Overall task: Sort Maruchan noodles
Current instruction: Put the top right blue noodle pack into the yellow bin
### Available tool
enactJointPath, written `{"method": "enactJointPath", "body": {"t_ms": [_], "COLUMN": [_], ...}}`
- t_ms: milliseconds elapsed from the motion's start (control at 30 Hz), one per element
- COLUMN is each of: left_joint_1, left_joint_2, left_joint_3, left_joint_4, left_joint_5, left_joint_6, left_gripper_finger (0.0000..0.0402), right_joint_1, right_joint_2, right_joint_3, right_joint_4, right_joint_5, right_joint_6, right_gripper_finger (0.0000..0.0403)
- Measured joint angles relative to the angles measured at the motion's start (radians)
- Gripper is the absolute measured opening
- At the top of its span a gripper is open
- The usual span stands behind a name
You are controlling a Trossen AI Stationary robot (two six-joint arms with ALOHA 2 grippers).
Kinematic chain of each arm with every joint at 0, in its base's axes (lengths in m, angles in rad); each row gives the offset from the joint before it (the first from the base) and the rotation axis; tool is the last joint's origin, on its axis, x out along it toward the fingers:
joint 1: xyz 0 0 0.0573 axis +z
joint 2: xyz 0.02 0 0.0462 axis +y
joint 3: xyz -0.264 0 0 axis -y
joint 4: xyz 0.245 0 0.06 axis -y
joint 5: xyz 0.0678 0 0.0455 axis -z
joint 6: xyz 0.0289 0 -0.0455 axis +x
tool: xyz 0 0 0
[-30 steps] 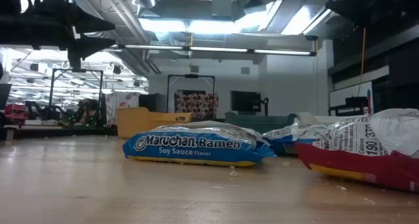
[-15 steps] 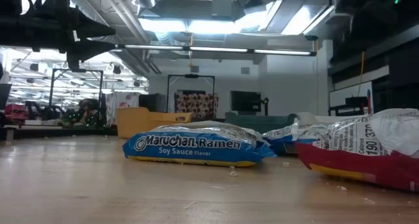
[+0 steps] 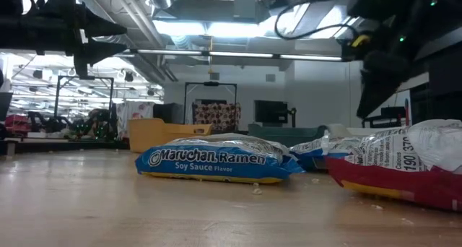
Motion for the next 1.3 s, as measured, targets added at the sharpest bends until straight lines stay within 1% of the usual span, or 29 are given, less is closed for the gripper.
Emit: {"method": "enactJointPath", "body": {"t_ms": [167, 400, 467, 567, 667, 800, 900, 967, 1033, 1200, 1300], "left_joint_1": [0.000, 0.000, 0.000, 0.000, 0.000, 0.000, 0.000, 0.000, 0.000, 0.000, 0.000], "left_joint_2": [0.000, 0.000, 0.000, 0.000, 0.000, 0.000, 0.000, 0.000, 0.000, 0.000, 0.000], "left_joint_3": [0.000, 0.000, 0.000, 0.000, 0.000, 0.000, 0.000, 0.000, 0.000, 0.000, 0.000], "left_joint_4": [0.029, 0.029, 0.032, 0.031, 0.031, 0.031, 0.032, 0.036, 0.044, 0.037, 0.037], "left_joint_5": [0.045, 0.133, 0.163, 0.181, 0.182, 0.176, 0.102, 0.061, 0.048, 0.051, 0.052], "left_joint_6": [-0.005, -0.008, -0.052, -0.173, -0.276, -0.295, -0.297, -0.297, -0.291, -0.279, -0.278], "left_gripper_finger": [0.0212, 0.0212, 0.0212, 0.0212, 0.0212, 0.0212, 0.0212, 0.0212, 0.0212, 0.0212, 0.0212], "right_joint_1": [0.000, -0.011, -0.029, -0.067, -0.114, -0.181, -0.223, -0.242, -0.257, -0.258, -0.255], "right_joint_2": [0.053, 0.041, 0.041, 0.041, 0.041, 0.041, 0.041, 0.041, 0.041, 0.041, 0.041], "right_joint_3": [0.000, 0.000, 0.000, 0.000, 0.000, 0.000, -0.005, -0.029, -0.063, -0.146, -0.181], "right_joint_4": [0.025, 0.012, 0.011, 0.010, -0.016, -0.072, -0.082, -0.052, -0.003, 0.157, 0.199], "right_joint_5": [-0.044, -0.031, -0.034, -0.034, -0.035, -0.027, -0.014, -0.010, -0.020, -0.001, 0.019], "right_joint_6": [0.024, 0.117, 0.127, 0.123, 0.077, 0.087, 0.152, 0.202, 0.249, 0.393, 0.485], "right_gripper_finger": [0.0296, 0.0296, 0.0296, 0.0296, 0.0296, 0.0296, 0.0296, 0.0296, 0.0296, 0.0296, 0.0296]}}
